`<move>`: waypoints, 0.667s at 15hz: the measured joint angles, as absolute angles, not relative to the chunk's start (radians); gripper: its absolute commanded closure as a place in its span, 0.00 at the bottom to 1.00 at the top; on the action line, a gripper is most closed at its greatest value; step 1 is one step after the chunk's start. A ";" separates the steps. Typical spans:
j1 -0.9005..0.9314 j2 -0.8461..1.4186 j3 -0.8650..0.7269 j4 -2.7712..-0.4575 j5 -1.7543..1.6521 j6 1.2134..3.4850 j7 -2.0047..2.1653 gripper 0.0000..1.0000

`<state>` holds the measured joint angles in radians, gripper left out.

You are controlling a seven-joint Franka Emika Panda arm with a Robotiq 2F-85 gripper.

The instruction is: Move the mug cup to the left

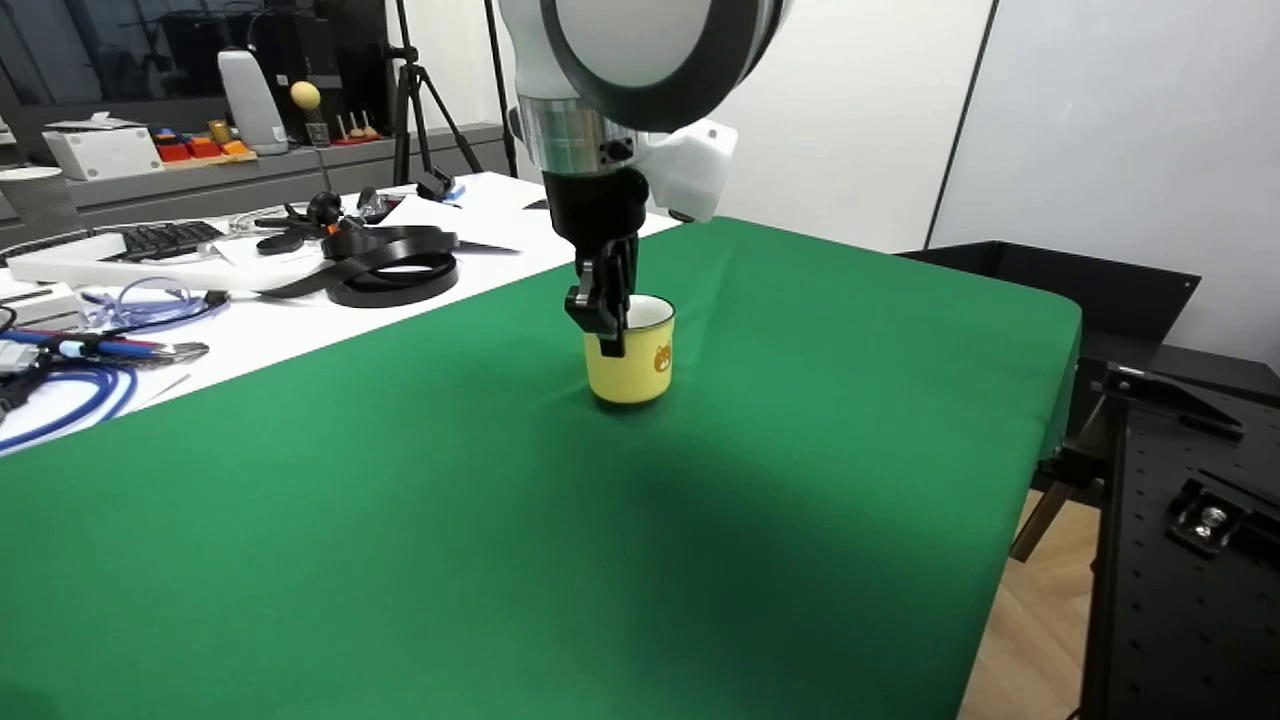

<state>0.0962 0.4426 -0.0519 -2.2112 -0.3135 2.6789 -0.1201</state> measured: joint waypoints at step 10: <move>0.231 0.439 -0.179 -2.235 -0.506 2.744 0.101 0.11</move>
<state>0.2306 0.4394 -0.1788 -2.2352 -0.5060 2.7442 0.1008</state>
